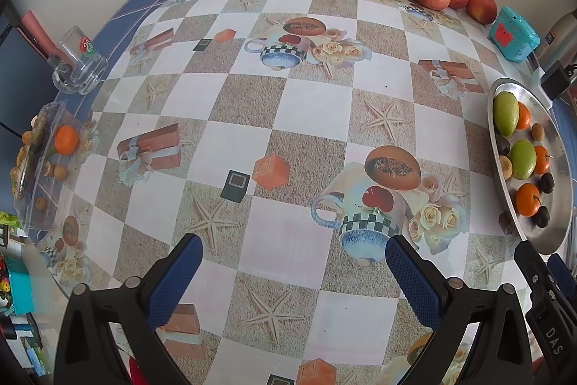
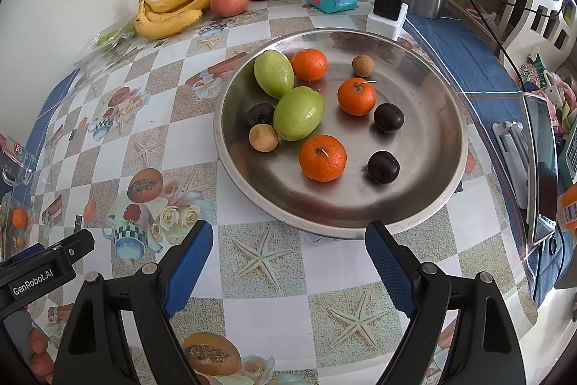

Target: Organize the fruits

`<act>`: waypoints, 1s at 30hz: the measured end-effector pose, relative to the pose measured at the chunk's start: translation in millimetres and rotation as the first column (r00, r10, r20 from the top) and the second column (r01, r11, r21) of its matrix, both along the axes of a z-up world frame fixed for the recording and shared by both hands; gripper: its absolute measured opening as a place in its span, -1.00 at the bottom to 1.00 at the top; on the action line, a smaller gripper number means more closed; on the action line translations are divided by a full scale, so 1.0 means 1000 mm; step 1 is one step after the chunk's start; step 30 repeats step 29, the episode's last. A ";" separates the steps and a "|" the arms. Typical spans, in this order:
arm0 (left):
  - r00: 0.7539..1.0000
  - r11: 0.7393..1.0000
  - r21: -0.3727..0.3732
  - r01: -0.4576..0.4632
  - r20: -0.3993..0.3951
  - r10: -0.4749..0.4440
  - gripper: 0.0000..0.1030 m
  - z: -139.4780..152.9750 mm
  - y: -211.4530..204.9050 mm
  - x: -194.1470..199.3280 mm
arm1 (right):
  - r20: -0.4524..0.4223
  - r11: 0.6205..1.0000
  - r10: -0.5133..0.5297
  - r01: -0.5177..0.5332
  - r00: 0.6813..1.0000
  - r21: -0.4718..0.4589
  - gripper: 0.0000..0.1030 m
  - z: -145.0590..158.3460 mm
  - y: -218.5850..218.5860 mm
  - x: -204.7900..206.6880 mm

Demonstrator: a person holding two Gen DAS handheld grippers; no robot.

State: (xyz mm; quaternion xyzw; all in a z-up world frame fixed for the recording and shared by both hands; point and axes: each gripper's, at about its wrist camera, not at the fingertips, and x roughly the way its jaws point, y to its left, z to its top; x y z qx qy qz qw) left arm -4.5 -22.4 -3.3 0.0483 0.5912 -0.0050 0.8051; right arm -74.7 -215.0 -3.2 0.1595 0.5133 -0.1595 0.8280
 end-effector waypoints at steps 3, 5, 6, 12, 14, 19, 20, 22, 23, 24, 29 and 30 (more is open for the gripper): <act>1.000 1.000 -0.001 -0.001 -0.004 0.001 0.99 -0.001 0.000 0.000 | -0.002 1.000 0.001 -0.001 1.000 -0.001 0.69 0.000 0.000 0.000; 1.000 1.000 -0.001 -0.002 -0.007 0.002 0.99 -0.001 0.000 0.000 | -0.002 1.000 0.000 0.000 1.000 0.000 0.69 0.000 0.000 0.000; 1.000 1.000 -0.001 -0.002 -0.008 0.002 0.99 -0.001 -0.001 0.000 | -0.002 1.000 0.000 0.000 1.000 0.000 0.69 0.000 0.000 0.000; 1.000 1.000 -0.001 -0.001 -0.009 0.001 0.99 -0.001 -0.001 0.001 | -0.002 1.000 0.000 0.000 1.000 0.000 0.69 0.000 0.000 0.000; 1.000 1.000 0.002 0.000 -0.008 0.000 0.99 -0.002 -0.002 0.000 | -0.002 1.000 0.001 -0.001 1.000 0.000 0.69 0.000 0.000 0.000; 1.000 1.000 0.005 0.004 -0.004 -0.004 0.99 -0.001 -0.003 0.000 | -0.001 1.000 -0.001 0.001 1.000 0.002 0.69 -0.001 0.000 0.000; 1.000 1.000 0.005 0.004 -0.003 -0.004 0.99 0.000 -0.003 0.000 | -0.001 1.000 -0.001 0.001 1.000 0.002 0.69 -0.001 0.000 0.000; 1.000 1.000 0.007 0.006 0.001 -0.006 0.99 0.000 -0.003 0.000 | -0.002 1.000 -0.001 0.001 1.000 0.002 0.69 -0.001 0.000 0.000; 1.000 1.000 0.007 0.008 0.003 -0.008 0.99 0.001 -0.003 0.000 | -0.001 1.000 -0.001 0.001 1.000 0.002 0.69 -0.001 0.000 0.000; 1.000 1.000 0.008 0.009 0.006 -0.009 0.99 0.001 -0.003 -0.001 | -0.001 1.000 -0.001 0.001 1.000 0.002 0.69 -0.001 0.000 0.000; 1.000 1.000 0.003 0.016 0.011 -0.016 0.99 0.003 -0.004 -0.001 | -0.002 1.000 -0.001 0.001 1.000 0.002 0.69 0.000 0.000 0.000; 1.000 1.000 0.003 0.016 0.011 -0.016 0.99 0.003 -0.004 -0.001 | -0.002 1.000 -0.001 0.001 1.000 0.002 0.69 0.000 0.000 0.000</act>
